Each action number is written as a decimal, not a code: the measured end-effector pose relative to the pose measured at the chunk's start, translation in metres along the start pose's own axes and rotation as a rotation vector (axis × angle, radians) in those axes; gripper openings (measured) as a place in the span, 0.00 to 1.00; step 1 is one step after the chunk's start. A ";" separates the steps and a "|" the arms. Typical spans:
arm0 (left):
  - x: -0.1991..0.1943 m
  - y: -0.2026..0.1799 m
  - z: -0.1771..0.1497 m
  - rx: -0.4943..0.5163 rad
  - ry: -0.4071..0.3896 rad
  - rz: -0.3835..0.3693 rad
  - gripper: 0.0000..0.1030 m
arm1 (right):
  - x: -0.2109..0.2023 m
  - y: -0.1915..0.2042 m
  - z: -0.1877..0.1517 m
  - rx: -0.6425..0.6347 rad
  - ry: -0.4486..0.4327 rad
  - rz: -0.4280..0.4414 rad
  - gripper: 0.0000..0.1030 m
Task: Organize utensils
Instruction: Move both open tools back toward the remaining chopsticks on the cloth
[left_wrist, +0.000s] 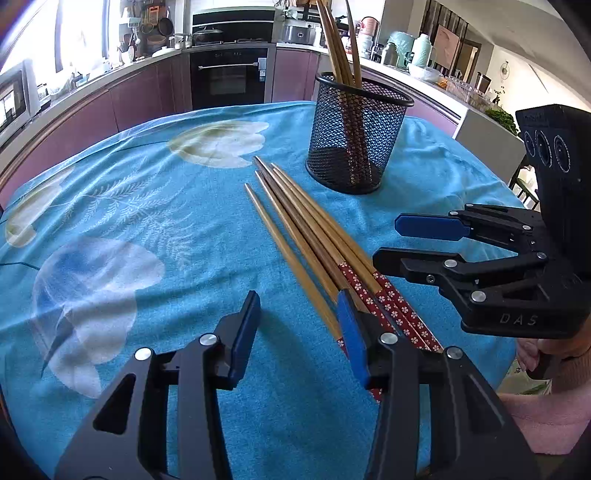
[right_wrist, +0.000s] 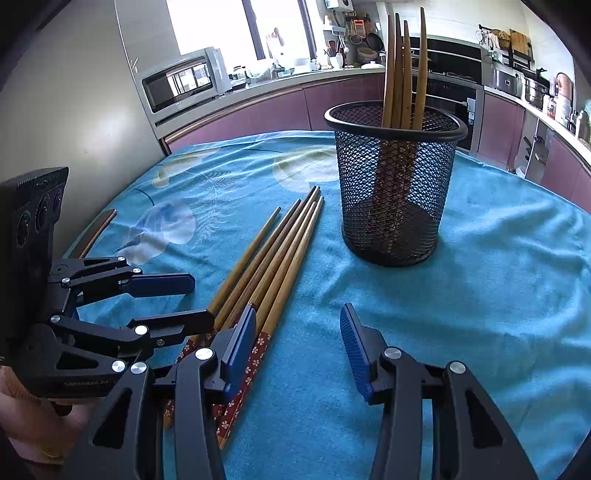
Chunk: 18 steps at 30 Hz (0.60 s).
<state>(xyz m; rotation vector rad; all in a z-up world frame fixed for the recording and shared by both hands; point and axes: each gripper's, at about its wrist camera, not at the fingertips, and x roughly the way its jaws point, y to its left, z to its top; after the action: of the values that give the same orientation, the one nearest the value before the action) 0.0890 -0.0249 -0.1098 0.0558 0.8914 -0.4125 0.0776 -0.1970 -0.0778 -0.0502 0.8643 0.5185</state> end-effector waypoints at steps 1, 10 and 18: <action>0.000 0.000 0.000 0.000 0.000 0.001 0.42 | 0.000 0.001 0.000 -0.004 0.001 -0.003 0.44; 0.000 0.000 0.000 0.003 0.001 0.004 0.41 | 0.006 0.004 0.000 -0.023 0.023 -0.026 0.44; 0.004 -0.002 0.002 0.023 0.011 0.037 0.37 | 0.010 0.006 0.001 -0.039 0.038 -0.058 0.44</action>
<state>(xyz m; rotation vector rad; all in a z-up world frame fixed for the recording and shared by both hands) 0.0919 -0.0280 -0.1110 0.0953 0.8951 -0.3885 0.0805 -0.1875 -0.0834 -0.1210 0.8871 0.4820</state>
